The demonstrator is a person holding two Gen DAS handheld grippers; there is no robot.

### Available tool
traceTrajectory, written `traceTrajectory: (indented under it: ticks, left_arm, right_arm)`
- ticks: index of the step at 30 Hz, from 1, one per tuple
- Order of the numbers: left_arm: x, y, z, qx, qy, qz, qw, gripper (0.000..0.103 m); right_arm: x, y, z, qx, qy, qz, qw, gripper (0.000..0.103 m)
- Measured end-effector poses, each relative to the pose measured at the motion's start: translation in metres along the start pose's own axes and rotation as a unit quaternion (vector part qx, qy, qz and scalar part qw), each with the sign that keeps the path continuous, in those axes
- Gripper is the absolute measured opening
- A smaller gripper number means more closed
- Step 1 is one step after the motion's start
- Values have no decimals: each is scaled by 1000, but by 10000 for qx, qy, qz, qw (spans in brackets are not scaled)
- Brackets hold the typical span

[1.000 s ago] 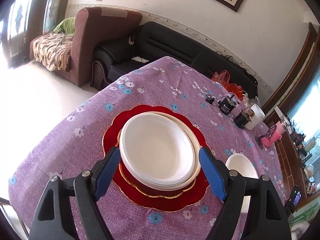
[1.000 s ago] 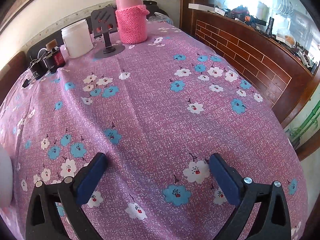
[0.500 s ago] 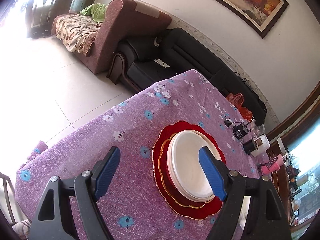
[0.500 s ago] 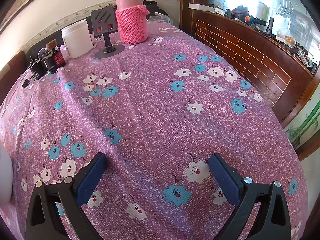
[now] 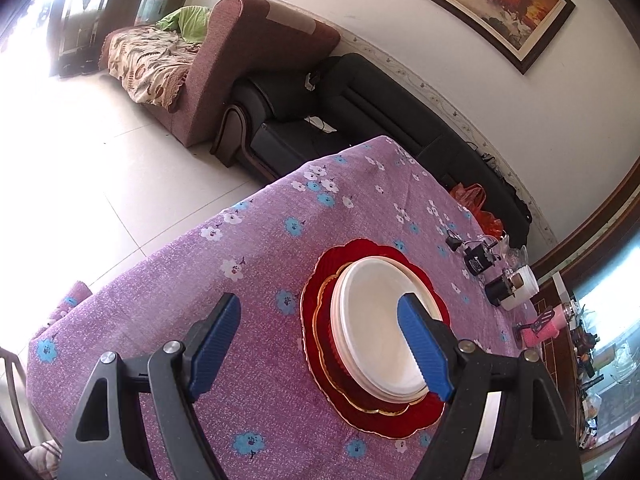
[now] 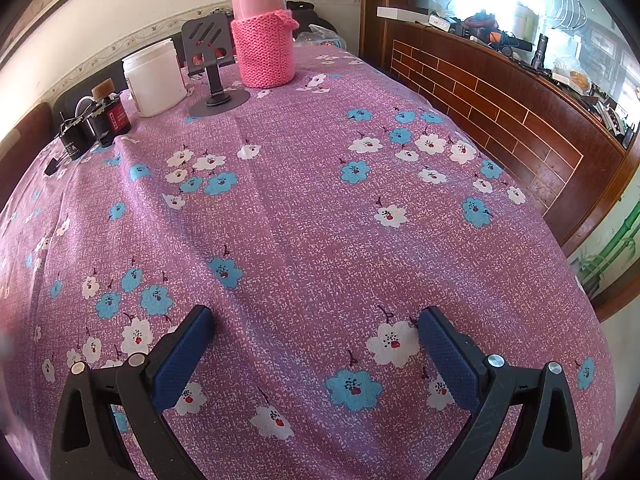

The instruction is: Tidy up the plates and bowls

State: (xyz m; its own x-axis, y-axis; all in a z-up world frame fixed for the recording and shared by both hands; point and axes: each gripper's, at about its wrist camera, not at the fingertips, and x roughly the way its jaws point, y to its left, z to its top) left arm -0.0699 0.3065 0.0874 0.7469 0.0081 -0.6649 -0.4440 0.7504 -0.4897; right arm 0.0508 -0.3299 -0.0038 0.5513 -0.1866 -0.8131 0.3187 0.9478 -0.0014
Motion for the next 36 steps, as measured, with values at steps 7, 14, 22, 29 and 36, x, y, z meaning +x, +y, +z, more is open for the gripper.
traceTrajectory:
  ticks: [7,14,22,29,36]
  left_arm:
    - [3,-7,-4,80,35,-2,10000,80]
    - [3,-10,-5,161,33,-6,9999,80]
    - [12,-12,-6,279,72,-44,9996,80]
    - [24,-12,-7,284,157,-7,9995,80]
    - [24,-17,-10,364,199,-77,9991,80]
  right_arm:
    - [0,0,0,1,1,0,10000,102]
    - [0,0,0,2,0,-1,10000,102]
    - [-1,0,0,2,0,-1,10000,102]
    - [0,0,0,2,1,-1,10000,102]
    - [0,0,0,1,1,-2,10000,102]
